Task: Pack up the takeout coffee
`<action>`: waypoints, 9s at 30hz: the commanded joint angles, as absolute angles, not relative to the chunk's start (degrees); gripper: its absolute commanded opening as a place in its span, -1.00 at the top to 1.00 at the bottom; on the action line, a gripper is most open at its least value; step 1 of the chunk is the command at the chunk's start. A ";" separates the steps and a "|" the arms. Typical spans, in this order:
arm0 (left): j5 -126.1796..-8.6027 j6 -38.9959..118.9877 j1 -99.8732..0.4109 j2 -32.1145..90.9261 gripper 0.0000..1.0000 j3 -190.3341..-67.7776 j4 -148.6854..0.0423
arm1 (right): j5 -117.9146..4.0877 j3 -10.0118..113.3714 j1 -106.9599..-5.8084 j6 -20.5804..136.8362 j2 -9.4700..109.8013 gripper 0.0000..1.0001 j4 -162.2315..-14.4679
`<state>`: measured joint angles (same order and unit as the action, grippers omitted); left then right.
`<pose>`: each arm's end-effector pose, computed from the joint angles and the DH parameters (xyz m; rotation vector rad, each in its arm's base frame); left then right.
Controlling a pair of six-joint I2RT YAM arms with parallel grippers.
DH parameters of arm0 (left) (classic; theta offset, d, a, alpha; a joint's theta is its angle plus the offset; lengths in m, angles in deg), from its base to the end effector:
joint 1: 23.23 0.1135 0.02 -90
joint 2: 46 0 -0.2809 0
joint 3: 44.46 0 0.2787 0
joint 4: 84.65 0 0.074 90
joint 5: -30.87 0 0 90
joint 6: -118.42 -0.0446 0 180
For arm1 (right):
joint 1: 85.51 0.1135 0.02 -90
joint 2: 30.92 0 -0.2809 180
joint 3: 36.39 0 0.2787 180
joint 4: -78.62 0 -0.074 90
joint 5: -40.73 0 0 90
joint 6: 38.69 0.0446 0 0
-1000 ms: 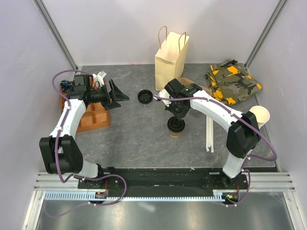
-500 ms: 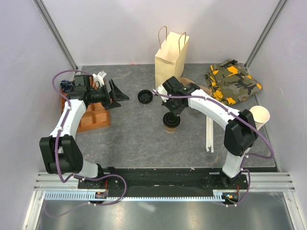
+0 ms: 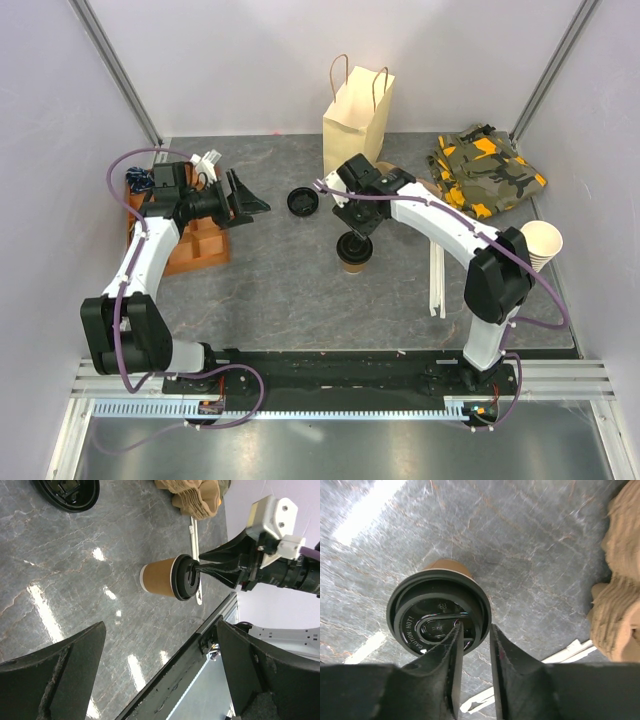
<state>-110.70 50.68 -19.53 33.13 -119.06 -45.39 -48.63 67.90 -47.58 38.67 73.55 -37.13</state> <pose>0.3199 -0.0143 0.2970 -0.0527 2.2619 -1.2090 0.3316 0.2578 0.2776 -1.1507 2.4439 0.1195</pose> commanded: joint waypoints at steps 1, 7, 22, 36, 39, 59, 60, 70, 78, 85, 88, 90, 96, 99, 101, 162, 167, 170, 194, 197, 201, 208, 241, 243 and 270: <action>-112.48 51.27 -19.80 31.26 -0.99 -118.32 -48.40 | -49.10 73.16 -47.37 38.92 72.97 0.25 -35.69; -113.09 51.71 -19.98 29.24 -0.99 -116.92 -51.29 | -52.95 75.36 -48.77 37.25 70.70 0.20 -34.19; -119.08 59.43 -31.92 26.59 -0.96 -108.74 -75.64 | -97.95 54.72 -63.71 56.57 64.45 0.82 -53.92; -114.41 67.79 -42.56 35.47 -0.32 -106.63 -87.51 | -103.41 44.52 -66.96 66.08 67.52 1.00 -66.35; -114.33 67.88 -43.70 36.70 -0.10 -106.90 -88.12 | -103.41 43.02 -67.05 65.47 68.40 1.00 -66.36; -103.67 47.13 -53.46 40.75 0.81 -124.04 -58.94 | -101.83 40.91 -68.37 63.00 73.41 1.00 -65.65; -104.56 48.18 -53.55 40.92 0.83 -123.86 -60.77 | -101.92 41.00 -68.37 63.00 73.41 1.00 -65.65; -82.02 34.32 -63.38 45.32 0.84 -134.21 -45.79 | -101.66 41.35 -68.72 63.35 74.11 1.00 -65.39; -67.14 22.71 -68.93 45.41 0.66 -139.41 -40.49 | -101.04 41.61 -68.72 63.53 74.46 1.00 -65.48; -66.42 17.78 -71.04 46.72 0.42 -138.71 -40.84 | -101.13 41.87 -68.90 63.53 75.17 1.00 -65.22; -68.18 16.38 -71.04 47.60 0.29 -138.01 -41.72 | -100.69 41.88 -68.81 63.53 75.26 1.00 -65.21; -68.53 16.29 -71.04 48.30 0.27 -137.05 -42.86 | -100.43 41.96 -68.72 63.27 75.43 1.00 -65.21; -67.83 14.88 -71.04 52.17 0.27 -131.27 -45.14 | -99.55 42.32 -68.81 62.48 76.58 1.00 -64.86; -67.66 14.18 -71.04 54.10 0.29 -128.70 -46.38 | -98.41 42.58 -68.81 62.13 77.36 1.00 -64.69; -67.57 14.27 -71.04 54.81 0.30 -128.43 -46.03 | -97.88 42.49 -68.90 61.86 77.72 1.00 -64.34; -110.29 59.09 -54.78 52.53 0.38 -121.58 -79.60 | -85.59 55.76 -70.04 51.76 62.87 0.67 -43.86; -109.05 58.65 -54.78 52.79 0.30 -121.40 -78.28 | -80.57 56.82 -67.15 49.82 61.72 0.56 -43.16; -108.97 59.27 -54.78 54.02 0.31 -121.57 -77.59 | -79.42 57.78 -65.74 49.64 62.25 0.57 -42.72; -104.31 56.45 -54.78 59.03 0.47 -122.54 -69.93 | -68.26 64.11 -60.29 48.06 63.13 0.38 -41.40; -104.04 56.45 -54.78 59.29 0.47 -122.63 -69.76 | -68.61 63.15 -60.29 47.89 64.09 0.41 -41.40; -103.95 56.10 -54.78 59.64 0.47 -122.89 -69.49 | -69.31 60.08 -60.20 47.62 65.59 0.46 -44.02; -101.93 54.43 -54.78 60.43 0.50 -123.51 -66.42 | -69.93 53.75 -59.58 47.53 69.37 0.58 -47.72; -106.85 57.68 -54.61 49.36 0.22 -124.92 -68.60 | -78.71 58.05 -60.46 49.38 63.31 0.45 -45.00; -107.21 59.08 -54.61 50.32 0.25 -124.04 -70.10 | -79.33 57.44 -60.55 49.55 62.87 0.46 -44.74; -107.12 60.50 -54.34 55.51 0.33 -121.13 -73.27 | -77.84 62.79 -61.69 43.93 72.00 0.46 -44.65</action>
<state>-106.00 59.73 -54.69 54.73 -121.24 -72.32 -77.26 59.09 -61.63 45.75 70.73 -43.89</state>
